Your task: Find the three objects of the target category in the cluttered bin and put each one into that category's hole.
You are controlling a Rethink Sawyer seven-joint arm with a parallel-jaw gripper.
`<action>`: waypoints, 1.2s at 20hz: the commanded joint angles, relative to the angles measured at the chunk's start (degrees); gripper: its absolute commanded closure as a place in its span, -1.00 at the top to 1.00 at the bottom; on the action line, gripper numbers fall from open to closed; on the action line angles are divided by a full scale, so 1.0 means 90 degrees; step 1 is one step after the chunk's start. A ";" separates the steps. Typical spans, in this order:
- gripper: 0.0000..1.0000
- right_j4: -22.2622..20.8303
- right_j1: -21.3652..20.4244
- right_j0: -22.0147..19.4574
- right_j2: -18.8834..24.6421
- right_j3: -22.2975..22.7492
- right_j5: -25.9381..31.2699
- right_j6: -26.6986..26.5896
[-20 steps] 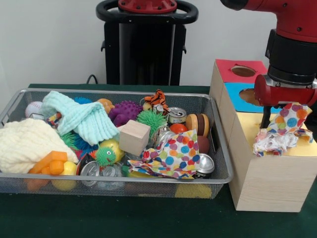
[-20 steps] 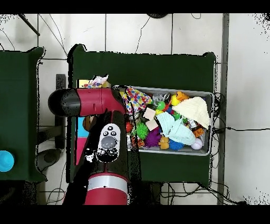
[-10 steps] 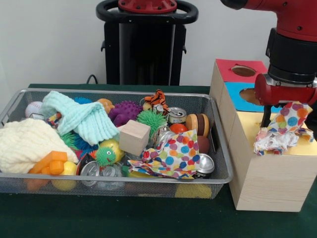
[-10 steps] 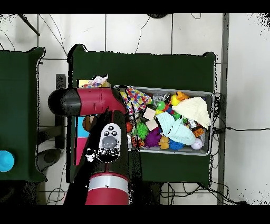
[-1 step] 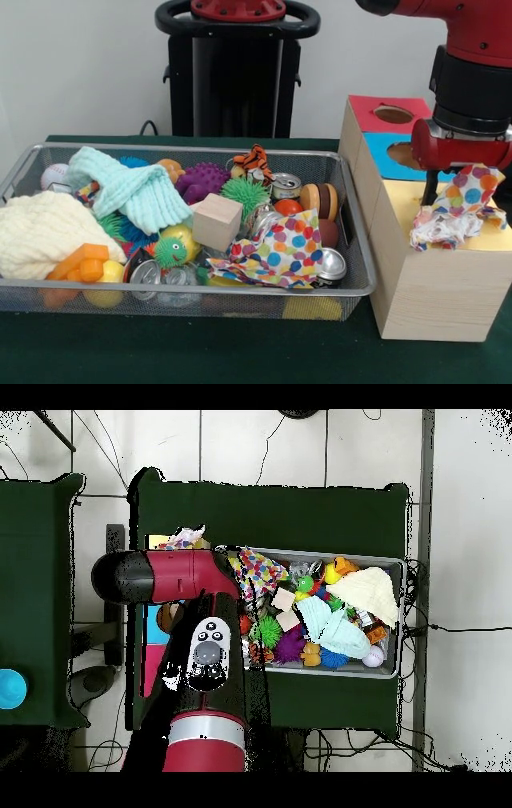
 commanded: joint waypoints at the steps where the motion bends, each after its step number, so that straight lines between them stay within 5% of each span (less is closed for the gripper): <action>1: 1.00 0.0416 -0.0668 -0.0148 0.0802 -0.0269 0.0701 0.0622; 2: -1.00 0.0425 -0.0684 -0.0168 0.0836 -0.0236 0.0671 0.0589; 24: -1.00 0.0376 -0.0505 -0.0075 0.0666 -0.0434 0.0718 0.0694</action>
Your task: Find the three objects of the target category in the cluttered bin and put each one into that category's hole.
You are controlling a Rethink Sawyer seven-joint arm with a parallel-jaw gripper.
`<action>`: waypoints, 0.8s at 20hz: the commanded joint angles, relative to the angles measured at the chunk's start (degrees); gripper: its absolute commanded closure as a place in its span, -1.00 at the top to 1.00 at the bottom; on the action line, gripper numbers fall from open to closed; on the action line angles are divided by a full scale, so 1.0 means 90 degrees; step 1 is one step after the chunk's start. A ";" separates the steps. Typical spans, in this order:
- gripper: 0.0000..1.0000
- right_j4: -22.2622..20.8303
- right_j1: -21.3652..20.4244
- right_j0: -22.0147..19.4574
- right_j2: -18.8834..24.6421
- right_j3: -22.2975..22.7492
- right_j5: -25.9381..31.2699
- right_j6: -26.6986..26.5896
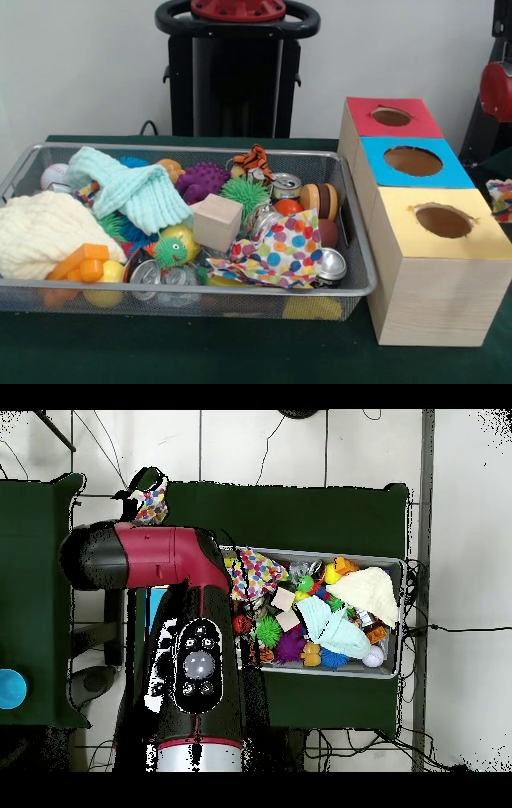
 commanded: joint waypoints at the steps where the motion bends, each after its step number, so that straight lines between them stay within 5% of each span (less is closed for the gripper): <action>1: -1.00 0.0060 0.0087 -0.0069 0.0446 0.0032 0.0711 0.0703; 16: -1.00 0.0056 0.0045 -0.0118 0.0399 0.0000 0.0896 0.0681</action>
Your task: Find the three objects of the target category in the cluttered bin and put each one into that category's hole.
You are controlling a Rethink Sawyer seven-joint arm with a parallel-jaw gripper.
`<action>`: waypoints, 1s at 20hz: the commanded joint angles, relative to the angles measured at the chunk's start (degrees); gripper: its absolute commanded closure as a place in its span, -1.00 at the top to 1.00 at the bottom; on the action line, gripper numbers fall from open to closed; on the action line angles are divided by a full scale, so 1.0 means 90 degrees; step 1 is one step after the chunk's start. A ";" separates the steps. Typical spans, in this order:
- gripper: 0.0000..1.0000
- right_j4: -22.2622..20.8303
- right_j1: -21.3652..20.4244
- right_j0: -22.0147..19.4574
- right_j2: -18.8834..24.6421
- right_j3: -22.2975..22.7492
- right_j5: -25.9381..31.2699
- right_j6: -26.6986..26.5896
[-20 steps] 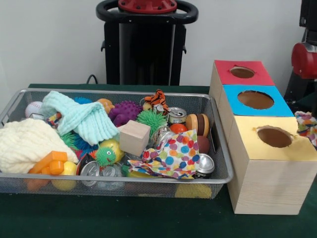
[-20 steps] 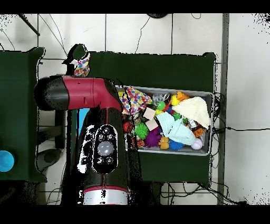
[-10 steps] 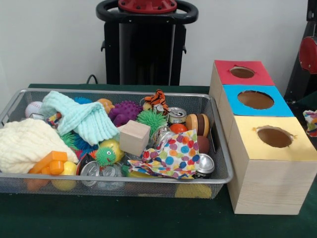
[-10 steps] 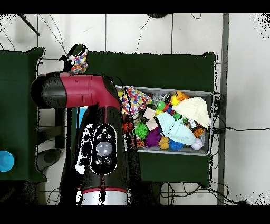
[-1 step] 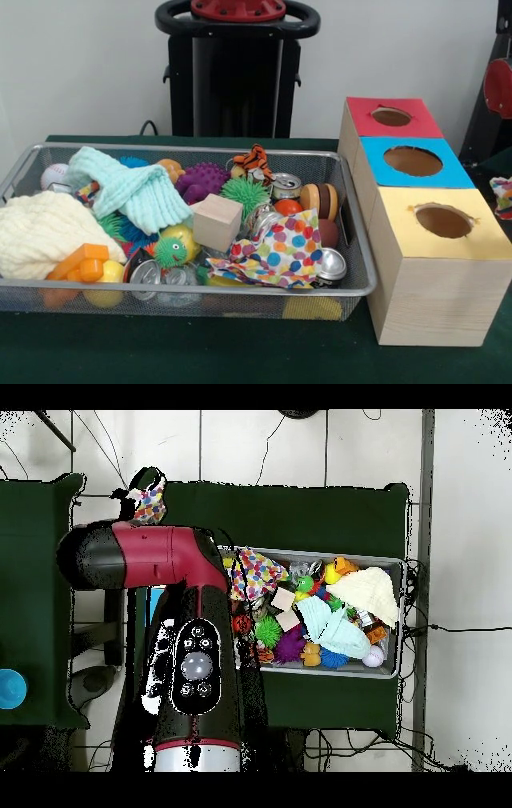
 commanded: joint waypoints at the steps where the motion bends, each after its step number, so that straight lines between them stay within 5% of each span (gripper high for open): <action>1: -1.00 0.0050 0.0060 -0.0150 0.0401 0.0031 0.0842 0.0663; 20: -1.00 -0.0132 -0.0611 -0.0563 0.0564 0.1537 0.0005 0.0253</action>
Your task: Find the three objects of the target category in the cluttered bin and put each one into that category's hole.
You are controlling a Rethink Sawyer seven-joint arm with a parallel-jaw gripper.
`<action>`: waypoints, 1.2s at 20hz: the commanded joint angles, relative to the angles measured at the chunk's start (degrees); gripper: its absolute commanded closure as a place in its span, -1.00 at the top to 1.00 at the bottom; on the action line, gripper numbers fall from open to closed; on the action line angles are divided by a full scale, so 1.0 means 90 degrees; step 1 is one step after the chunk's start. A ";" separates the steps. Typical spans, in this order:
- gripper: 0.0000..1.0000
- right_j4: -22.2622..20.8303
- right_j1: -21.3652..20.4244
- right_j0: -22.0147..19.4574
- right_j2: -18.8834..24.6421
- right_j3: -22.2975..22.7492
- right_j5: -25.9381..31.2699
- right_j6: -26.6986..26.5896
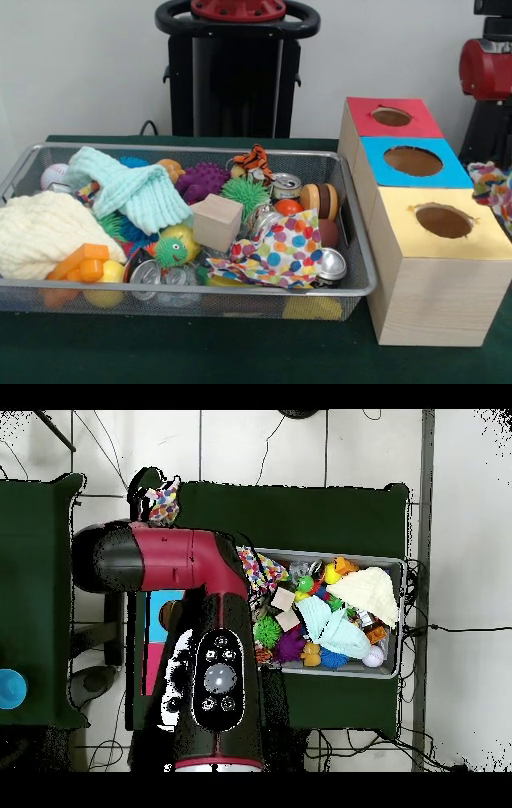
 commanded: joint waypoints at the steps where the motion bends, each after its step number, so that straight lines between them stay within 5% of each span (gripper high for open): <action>1: -1.00 -0.0137 -0.0277 -0.0305 0.0545 0.1222 -0.0021 0.0248; 24: -1.00 -0.0389 0.0170 -0.0227 0.0631 0.1910 -0.1384 0.0627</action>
